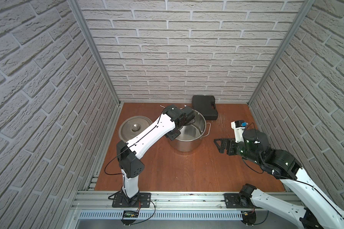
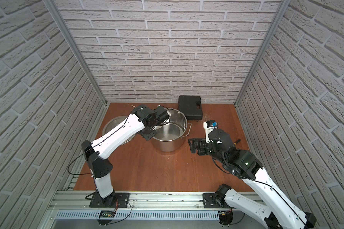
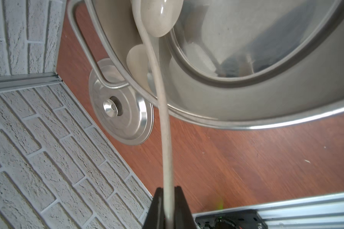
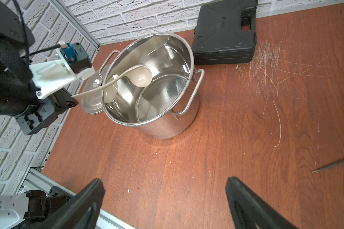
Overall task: Stir the soup with a spoon
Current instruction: Stir the soup in the pan with a stick.
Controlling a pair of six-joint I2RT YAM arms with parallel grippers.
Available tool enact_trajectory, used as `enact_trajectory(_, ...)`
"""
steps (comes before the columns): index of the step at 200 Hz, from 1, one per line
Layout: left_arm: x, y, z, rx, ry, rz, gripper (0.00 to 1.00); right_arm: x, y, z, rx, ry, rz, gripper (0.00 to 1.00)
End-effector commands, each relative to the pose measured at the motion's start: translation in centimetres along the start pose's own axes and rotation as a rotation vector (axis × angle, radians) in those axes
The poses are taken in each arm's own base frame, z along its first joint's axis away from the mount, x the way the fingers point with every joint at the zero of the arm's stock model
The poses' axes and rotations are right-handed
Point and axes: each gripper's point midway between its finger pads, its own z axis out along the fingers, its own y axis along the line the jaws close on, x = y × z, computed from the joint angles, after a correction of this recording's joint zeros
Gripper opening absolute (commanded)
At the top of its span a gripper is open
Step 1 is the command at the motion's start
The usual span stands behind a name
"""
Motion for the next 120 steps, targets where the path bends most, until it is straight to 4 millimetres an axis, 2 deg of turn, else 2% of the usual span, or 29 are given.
enact_trajectory(1, -1.1, -0.3, -0.3, 0.013, -0.012, 0.03, 0.0, -0.9, -0.3, -1.4, 0.002, -0.053, 0.011, 0.99)
enact_trajectory(28, -3.6, -2.8, -0.8, 0.069, -0.072, 0.06, 0.0, -0.8, -1.0, -2.0, 0.022, -0.06, 0.015, 0.99)
enact_trajectory(60, -4.8, -6.1, -1.0, 0.105, -0.086, 0.124, 0.0, -0.6, -1.2, -2.2, 0.028, -0.061, 0.014, 0.99)
enact_trajectory(94, -3.2, -7.2, -1.3, 0.104, -0.056, 0.15, 0.0, -0.6, -0.9, -1.8, 0.021, -0.053, 0.011, 0.99)
enact_trajectory(120, -0.7, -6.0, -1.1, 0.05, -0.003, 0.162, 0.0, -0.6, -0.6, -1.3, 0.009, -0.048, 0.009, 0.99)
